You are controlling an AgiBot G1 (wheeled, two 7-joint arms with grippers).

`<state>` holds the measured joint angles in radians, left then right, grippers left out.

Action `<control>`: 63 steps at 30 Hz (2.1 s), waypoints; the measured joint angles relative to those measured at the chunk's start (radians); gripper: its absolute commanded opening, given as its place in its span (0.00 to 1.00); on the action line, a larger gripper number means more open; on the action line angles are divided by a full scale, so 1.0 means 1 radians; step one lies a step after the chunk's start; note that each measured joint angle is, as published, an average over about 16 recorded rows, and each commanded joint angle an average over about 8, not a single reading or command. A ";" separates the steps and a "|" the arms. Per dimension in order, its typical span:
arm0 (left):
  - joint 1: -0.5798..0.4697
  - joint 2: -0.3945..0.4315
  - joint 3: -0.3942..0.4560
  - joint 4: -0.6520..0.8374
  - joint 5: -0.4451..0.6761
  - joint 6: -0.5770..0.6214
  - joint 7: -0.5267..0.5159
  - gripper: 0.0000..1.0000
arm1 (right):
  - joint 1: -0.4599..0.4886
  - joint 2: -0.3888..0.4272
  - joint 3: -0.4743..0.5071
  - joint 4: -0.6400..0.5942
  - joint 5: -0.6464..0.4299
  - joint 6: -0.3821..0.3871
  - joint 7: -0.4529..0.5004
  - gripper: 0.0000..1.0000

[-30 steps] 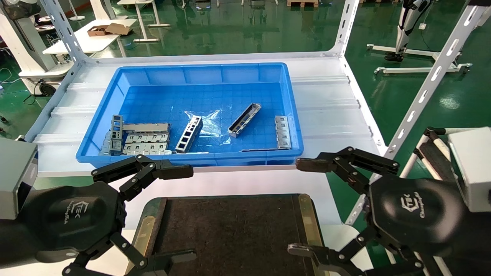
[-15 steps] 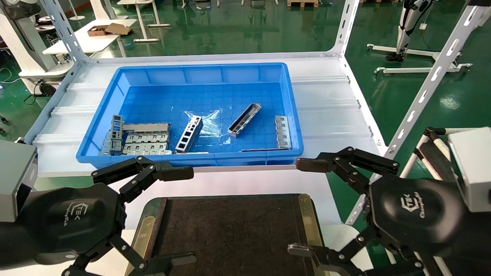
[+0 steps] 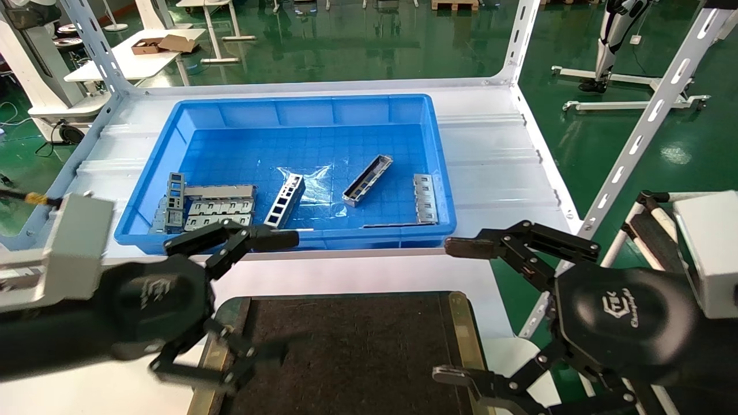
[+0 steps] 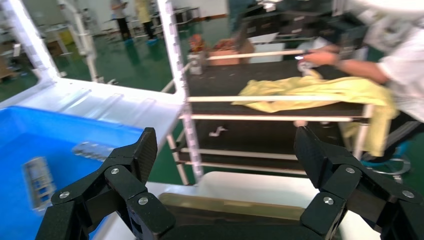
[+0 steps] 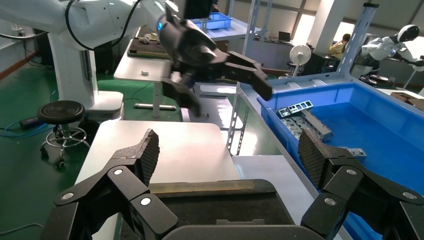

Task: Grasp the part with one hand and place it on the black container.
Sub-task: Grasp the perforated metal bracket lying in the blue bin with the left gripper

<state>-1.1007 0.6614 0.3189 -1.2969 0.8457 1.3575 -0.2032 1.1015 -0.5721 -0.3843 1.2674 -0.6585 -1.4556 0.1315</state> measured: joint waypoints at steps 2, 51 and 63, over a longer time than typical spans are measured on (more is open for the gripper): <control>-0.017 0.019 0.012 0.011 0.028 -0.021 -0.003 1.00 | 0.000 0.000 0.000 0.000 0.000 0.000 0.000 1.00; -0.488 0.703 0.256 1.007 0.404 -0.597 0.217 0.99 | 0.000 0.000 0.000 0.000 0.000 0.000 0.000 0.96; -0.485 0.706 0.358 1.021 0.344 -0.664 0.175 0.00 | 0.000 0.000 0.000 0.000 0.000 0.000 0.000 0.00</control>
<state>-1.5861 1.3676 0.6765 -0.2758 1.1900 0.6938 -0.0286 1.1016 -0.5719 -0.3848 1.2673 -0.6582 -1.4554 0.1312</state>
